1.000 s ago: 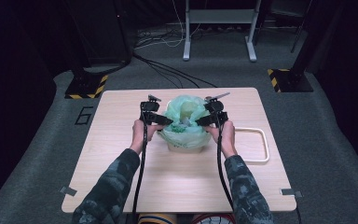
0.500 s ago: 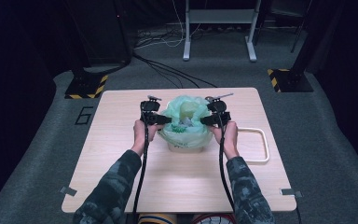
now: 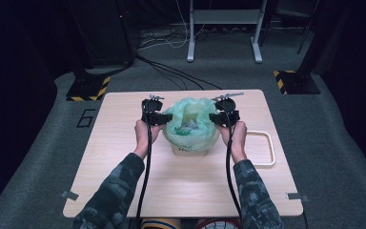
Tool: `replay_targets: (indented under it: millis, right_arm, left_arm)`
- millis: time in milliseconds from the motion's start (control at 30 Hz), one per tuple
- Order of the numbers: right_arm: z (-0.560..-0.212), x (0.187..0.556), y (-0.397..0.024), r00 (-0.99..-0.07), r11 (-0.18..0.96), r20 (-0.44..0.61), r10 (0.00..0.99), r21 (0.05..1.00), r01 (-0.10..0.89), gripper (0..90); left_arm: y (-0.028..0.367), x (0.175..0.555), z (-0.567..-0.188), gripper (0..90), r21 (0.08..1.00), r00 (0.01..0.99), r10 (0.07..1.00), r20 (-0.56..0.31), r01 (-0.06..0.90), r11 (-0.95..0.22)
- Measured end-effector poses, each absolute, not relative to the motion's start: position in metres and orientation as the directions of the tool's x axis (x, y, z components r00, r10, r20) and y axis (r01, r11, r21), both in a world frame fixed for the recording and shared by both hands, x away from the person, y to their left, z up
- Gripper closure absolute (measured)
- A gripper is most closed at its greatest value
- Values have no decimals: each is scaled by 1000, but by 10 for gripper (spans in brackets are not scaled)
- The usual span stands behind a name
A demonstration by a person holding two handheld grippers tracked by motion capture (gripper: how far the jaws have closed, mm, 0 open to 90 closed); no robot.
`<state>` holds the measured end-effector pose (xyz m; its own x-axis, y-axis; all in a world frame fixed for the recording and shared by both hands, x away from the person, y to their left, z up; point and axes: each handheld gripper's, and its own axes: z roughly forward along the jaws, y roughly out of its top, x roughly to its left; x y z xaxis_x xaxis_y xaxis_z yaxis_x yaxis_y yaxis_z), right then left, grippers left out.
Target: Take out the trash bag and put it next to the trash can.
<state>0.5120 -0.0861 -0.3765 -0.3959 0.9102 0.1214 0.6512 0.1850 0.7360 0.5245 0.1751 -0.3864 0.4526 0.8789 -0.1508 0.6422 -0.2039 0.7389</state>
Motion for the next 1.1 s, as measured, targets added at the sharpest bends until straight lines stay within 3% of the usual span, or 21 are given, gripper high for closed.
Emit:
replay_targets:
  millis: [400,1100]
  right_arm:
    - [-362,509,-80,-437,197,126,891,758,621,888]
    - [-340,507,-63,-505,203,148,850,793,574,894]
  left_arm:
    - [175,520,-371,872,769,492,859,-139,600,-220]
    - [155,515,-352,859,796,620,757,-206,556,-240]
